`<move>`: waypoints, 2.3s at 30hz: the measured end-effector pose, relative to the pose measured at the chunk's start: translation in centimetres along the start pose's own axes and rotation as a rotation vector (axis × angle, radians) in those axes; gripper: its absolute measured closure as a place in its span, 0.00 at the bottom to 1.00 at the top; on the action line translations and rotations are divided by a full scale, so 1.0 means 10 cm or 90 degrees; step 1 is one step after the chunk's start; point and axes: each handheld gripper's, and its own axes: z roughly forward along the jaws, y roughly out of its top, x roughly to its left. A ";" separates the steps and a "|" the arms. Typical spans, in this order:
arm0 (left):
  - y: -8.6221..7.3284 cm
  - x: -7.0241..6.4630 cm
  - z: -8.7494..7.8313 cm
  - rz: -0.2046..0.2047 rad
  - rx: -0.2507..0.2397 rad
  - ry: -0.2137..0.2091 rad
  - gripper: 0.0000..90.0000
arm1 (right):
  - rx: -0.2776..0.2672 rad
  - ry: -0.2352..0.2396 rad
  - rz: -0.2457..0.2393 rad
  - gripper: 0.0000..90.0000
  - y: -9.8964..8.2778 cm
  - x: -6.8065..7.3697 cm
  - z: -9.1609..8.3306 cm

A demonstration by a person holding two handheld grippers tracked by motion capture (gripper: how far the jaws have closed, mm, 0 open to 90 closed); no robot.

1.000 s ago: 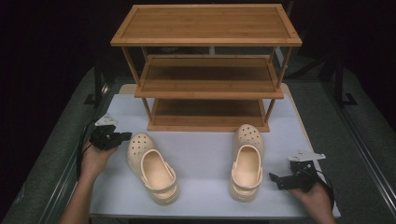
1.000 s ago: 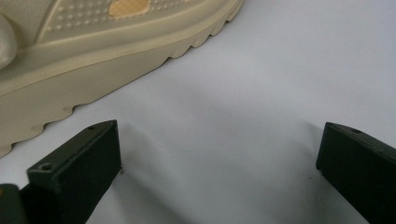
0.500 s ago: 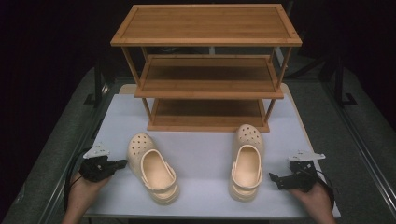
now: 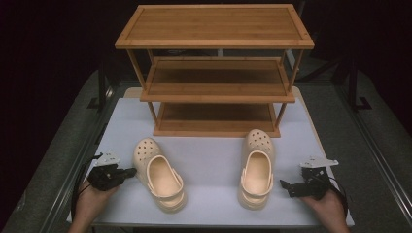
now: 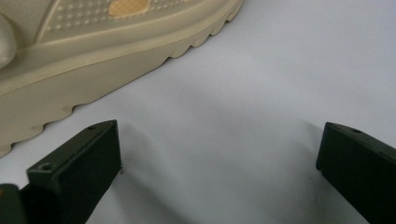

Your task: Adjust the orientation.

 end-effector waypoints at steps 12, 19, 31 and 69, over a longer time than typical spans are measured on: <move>0.18 0.00 0.17 0.024 0.003 -0.007 1.00 | 0.000 0.000 -0.001 0.00 0.00 0.00 0.00; 0.26 -0.02 0.27 0.030 0.002 -0.015 1.00 | 0.000 0.000 -0.001 0.00 0.00 0.00 0.00; 0.42 -0.08 0.44 0.038 0.001 -0.036 1.00 | 0.000 0.000 -0.002 0.00 0.00 0.00 0.00; 0.35 -0.64 0.47 0.082 0.006 -0.124 1.00 | -0.001 0.000 -0.001 0.00 0.00 0.00 0.00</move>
